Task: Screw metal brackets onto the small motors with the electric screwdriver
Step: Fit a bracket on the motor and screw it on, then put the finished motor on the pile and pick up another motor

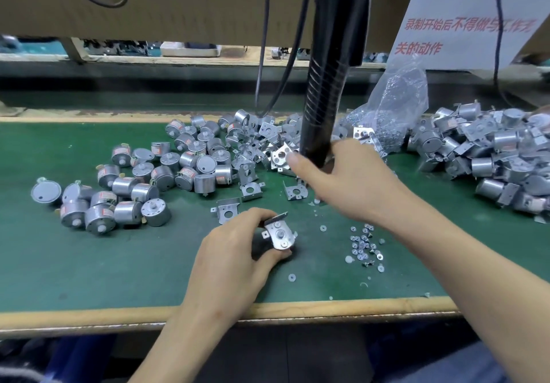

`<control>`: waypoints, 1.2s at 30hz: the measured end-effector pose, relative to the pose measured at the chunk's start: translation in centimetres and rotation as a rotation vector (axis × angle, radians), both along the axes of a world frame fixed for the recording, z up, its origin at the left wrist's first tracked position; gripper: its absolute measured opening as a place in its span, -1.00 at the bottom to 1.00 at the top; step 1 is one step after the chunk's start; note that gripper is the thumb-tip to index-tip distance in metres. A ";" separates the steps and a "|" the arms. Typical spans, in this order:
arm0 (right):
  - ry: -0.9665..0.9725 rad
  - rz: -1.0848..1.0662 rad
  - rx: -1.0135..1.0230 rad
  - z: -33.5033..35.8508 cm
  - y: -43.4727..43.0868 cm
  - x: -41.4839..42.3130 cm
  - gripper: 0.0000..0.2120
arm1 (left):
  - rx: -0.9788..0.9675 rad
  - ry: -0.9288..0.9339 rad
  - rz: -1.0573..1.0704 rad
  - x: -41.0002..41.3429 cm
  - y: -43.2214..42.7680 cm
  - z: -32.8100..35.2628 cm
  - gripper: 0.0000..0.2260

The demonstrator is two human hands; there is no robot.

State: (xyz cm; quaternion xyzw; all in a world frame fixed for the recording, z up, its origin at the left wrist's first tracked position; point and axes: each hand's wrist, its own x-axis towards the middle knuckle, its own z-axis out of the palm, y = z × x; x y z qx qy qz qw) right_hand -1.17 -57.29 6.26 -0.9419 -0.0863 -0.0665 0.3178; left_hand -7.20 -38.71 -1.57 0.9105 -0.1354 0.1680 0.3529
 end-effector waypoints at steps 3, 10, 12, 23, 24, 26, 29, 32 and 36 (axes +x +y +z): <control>0.276 0.105 -0.106 -0.6 -0.9 -0.8 -0.34 | -0.071 -0.060 0.025 -0.2 0.1 0.4 -0.62; 0.603 0.305 0.555 -4.1 -0.2 -3.7 -0.63 | -0.127 -0.161 0.039 -0.6 -0.2 0.7 -0.60; 0.639 0.274 0.687 -4.3 -0.2 -4.0 -0.61 | -0.106 -0.181 0.011 -0.6 -0.3 0.6 -0.57; 0.168 -0.416 1.503 2.5 -12.0 2.2 -0.90 | -0.123 -0.055 0.010 -0.1 0.1 -0.3 -0.65; 0.133 -0.503 1.564 2.7 -13.8 2.6 -0.83 | -0.111 -0.045 0.006 -0.1 0.0 -0.3 -0.65; 0.027 -0.611 1.697 3.2 -17.1 3.1 -0.78 | -0.079 -0.031 0.005 -0.1 0.0 -0.3 -0.67; -0.166 -0.636 1.938 3.4 -20.3 3.2 -0.68 | -0.018 -0.033 0.003 -0.1 -0.3 -0.2 -0.66; -0.260 -0.594 2.033 3.4 -20.0 3.4 -0.65 | 0.011 -0.030 -0.004 -0.1 -0.5 0.0 -0.68; -0.133 -0.428 1.747 3.8 -15.4 3.7 -0.70 | -0.011 -0.026 0.021 -0.2 -0.4 0.1 -0.71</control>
